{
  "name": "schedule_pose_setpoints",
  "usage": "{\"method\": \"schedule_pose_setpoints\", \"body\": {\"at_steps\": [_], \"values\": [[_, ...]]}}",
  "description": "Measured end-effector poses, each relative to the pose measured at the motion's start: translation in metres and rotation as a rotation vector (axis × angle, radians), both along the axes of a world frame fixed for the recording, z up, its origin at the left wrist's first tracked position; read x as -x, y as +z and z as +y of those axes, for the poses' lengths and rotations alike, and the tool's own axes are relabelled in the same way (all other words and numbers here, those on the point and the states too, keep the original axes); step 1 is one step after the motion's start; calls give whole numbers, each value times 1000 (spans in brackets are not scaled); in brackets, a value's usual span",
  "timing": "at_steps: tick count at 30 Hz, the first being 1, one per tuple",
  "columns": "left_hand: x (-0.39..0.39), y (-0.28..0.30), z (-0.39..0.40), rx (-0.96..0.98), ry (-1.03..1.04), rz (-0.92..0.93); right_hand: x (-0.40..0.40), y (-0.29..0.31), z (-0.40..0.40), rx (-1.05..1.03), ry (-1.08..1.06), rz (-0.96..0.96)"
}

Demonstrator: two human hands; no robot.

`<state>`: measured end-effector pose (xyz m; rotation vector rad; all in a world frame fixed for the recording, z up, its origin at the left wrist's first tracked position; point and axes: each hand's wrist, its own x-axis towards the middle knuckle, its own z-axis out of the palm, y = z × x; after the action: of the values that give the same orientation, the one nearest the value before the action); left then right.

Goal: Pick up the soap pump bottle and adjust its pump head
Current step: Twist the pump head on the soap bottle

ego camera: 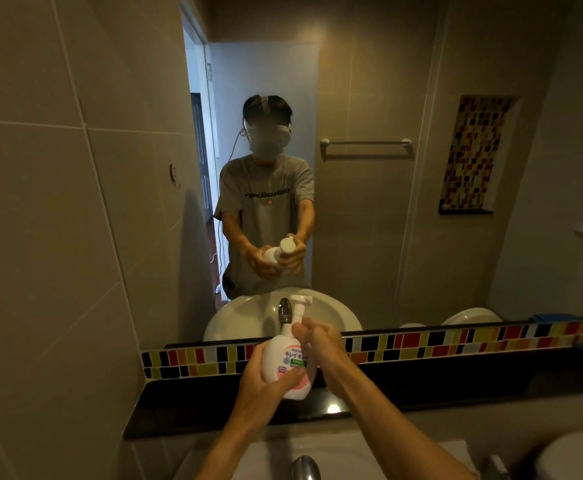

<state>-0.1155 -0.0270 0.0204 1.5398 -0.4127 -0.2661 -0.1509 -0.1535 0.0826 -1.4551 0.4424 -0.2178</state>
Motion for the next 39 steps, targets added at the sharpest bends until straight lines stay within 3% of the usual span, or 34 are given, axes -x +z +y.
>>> {"method": "schedule_pose_setpoints", "body": {"at_steps": [5, 10, 19, 39], "values": [[-4, 12, 4, 273, -116, 270, -1, 19, -15, -448, 67, -158], [-1, 15, 5, 237, -152, 195, -5, 39, -21, -537, 148, -163], [14, 14, 1, 206, -91, 100, -5, 42, -16, -469, 155, -120], [18, 10, 0, 291, -108, 178, -11, 43, -17, -375, 180, -117]]}}
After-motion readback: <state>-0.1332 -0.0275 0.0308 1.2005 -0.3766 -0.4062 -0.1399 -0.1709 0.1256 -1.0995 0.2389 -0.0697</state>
